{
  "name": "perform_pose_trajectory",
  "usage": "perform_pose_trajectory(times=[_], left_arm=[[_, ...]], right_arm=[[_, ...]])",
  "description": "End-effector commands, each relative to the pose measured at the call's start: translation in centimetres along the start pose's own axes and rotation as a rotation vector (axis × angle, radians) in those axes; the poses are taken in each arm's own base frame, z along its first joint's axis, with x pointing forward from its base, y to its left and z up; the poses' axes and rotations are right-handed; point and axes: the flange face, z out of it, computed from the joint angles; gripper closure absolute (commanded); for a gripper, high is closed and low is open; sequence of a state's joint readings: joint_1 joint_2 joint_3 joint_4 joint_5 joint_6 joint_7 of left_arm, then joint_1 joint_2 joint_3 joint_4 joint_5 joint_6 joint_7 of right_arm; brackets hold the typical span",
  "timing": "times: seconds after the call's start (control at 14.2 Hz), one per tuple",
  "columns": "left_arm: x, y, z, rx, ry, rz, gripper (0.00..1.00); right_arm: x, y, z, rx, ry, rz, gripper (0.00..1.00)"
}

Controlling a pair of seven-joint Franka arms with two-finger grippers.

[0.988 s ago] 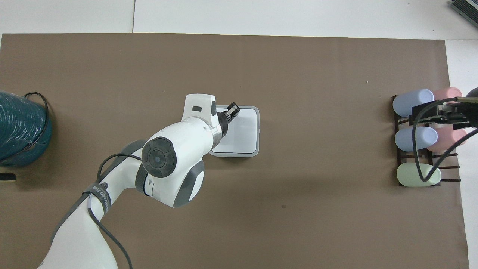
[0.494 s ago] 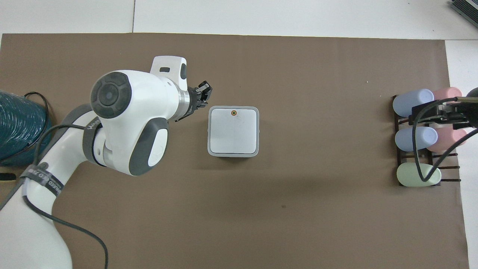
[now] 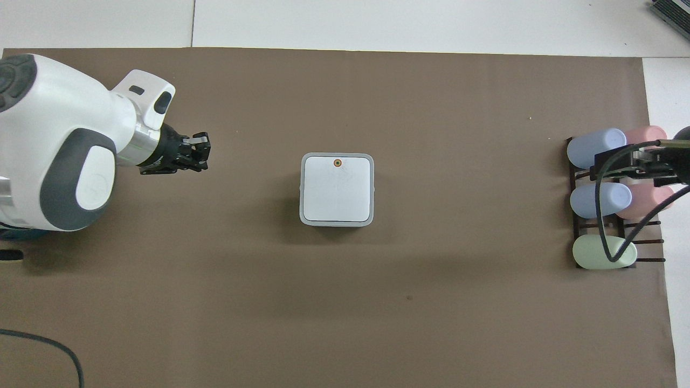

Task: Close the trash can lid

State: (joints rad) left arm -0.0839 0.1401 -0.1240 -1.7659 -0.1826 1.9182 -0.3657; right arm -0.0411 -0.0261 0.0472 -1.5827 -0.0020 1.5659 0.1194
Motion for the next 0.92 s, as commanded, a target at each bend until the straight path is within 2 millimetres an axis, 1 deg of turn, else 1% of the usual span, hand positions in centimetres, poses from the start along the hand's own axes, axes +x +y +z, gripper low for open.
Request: perform_pose_trajectory(times=[0.0,0.07,0.14,0.28,0.35,0.42,0.49,0.56,0.64,0.71,0.85], left_arm=[[-1.1,-4.5,-4.2,0.039,-0.025,0.102,0.85],[-1.7,-5.5,-5.8,0.073,-0.012,0.127,0.84],[-2.3,-6.0,-7.0,0.102,-0.006,0.135,0.81],[-3.6,-6.4,-9.2,0.154,0.013,0.145,0.66],[-4.2,-6.6,-10.2,0.179,0.025,0.149,0.54],[-4.7,-6.6,-11.6,0.193,0.046,0.153,0.43],[-4.8,-6.7,-12.2,0.196,0.045,0.152,0.34],[-4.8,-6.7,-13.3,0.192,0.06,0.148,0.2],[-4.5,-7.0,-14.4,0.187,0.075,0.139,0.11],[-4.4,-6.9,-14.7,0.188,0.084,0.14,0.0],[-3.9,-6.7,-15.6,0.202,0.118,0.15,0.0]], right_arm=[[-0.8,0.2,-0.1,-0.003,-0.006,-0.026,0.0],[-0.8,0.2,-0.1,-0.003,-0.006,-0.026,0.0],[-0.8,0.2,-0.1,-0.003,-0.007,-0.026,0.0],[-0.8,0.2,-0.1,-0.003,-0.006,-0.026,0.0],[-0.8,0.2,-0.1,-0.003,-0.006,-0.026,0.0],[-0.8,0.2,-0.1,-0.003,-0.007,-0.026,0.0],[-0.8,0.2,-0.1,-0.003,-0.007,-0.026,0.0],[-0.8,0.2,-0.1,-0.003,-0.007,-0.026,0.0],[-0.8,0.2,-0.1,-0.003,-0.007,-0.026,0.0],[-0.8,0.2,-0.1,-0.003,-0.006,-0.026,0.0],[-0.8,0.2,-0.1,-0.003,-0.007,-0.026,0.0]])
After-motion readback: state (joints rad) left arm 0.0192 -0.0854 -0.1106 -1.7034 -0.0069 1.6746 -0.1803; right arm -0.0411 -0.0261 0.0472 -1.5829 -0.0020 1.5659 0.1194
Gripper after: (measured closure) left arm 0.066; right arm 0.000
